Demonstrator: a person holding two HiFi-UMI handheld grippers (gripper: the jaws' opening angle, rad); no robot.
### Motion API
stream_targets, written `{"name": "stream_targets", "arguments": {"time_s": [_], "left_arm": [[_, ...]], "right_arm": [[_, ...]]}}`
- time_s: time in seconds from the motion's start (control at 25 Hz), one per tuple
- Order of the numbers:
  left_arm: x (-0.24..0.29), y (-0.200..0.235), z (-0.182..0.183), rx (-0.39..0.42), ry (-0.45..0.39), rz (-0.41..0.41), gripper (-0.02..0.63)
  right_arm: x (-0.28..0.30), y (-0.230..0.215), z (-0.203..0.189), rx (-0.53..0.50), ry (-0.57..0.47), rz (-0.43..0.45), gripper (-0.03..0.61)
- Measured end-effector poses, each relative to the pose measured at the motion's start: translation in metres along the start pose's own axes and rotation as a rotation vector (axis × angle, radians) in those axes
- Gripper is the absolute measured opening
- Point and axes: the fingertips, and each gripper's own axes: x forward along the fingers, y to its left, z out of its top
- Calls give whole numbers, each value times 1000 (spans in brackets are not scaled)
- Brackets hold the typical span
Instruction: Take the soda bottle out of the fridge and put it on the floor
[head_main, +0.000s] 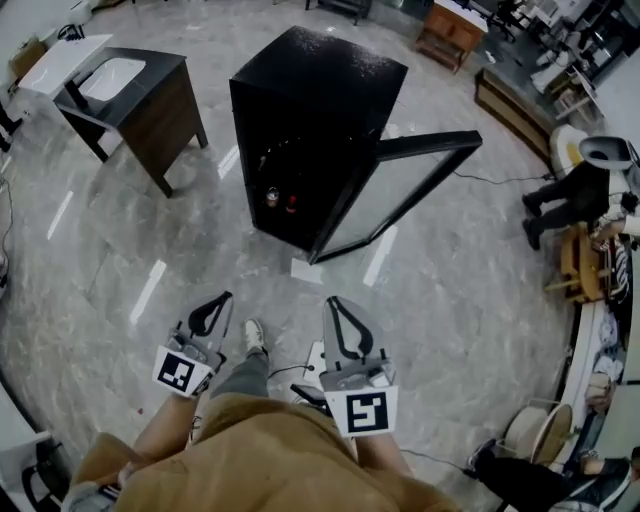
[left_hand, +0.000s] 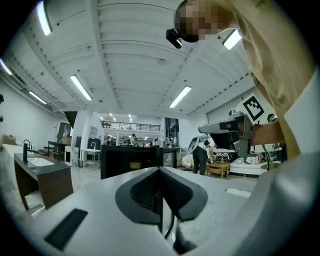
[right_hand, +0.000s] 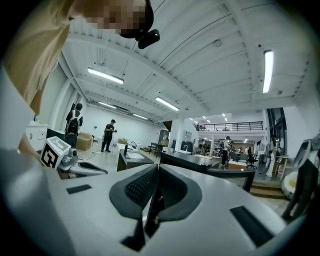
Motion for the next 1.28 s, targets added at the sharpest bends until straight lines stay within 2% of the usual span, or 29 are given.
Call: {"name": "stream_targets", "arguments": {"time_s": [0.24, 0.36, 0.48, 0.6, 0.84, 0.96, 1.28], "left_arm": [[26, 90, -2, -51, -32, 20, -5], [18, 127, -16, -86, -6, 51, -6], [19, 161, -36, -120, 7, 75, -6], [38, 158, -55, -161, -6, 37, -6], [55, 139, -52, -224, -94, -15, -5], [54, 135, -53, -213, -93, -18, -6], [67, 161, -57, -170, -53, 50, -6]], "right_arm": [[89, 20, 11, -51, 19, 2, 2], [115, 29, 8, -66, 56, -4, 2], [131, 33, 11, -123, 86, -3, 2], [134, 30, 15, -179, 114, -6, 2], [153, 34, 24, -206, 106, -22, 2], [160, 39, 20, -199, 105, -9, 2], [187, 25, -5, -135, 89, 43, 2]]}}
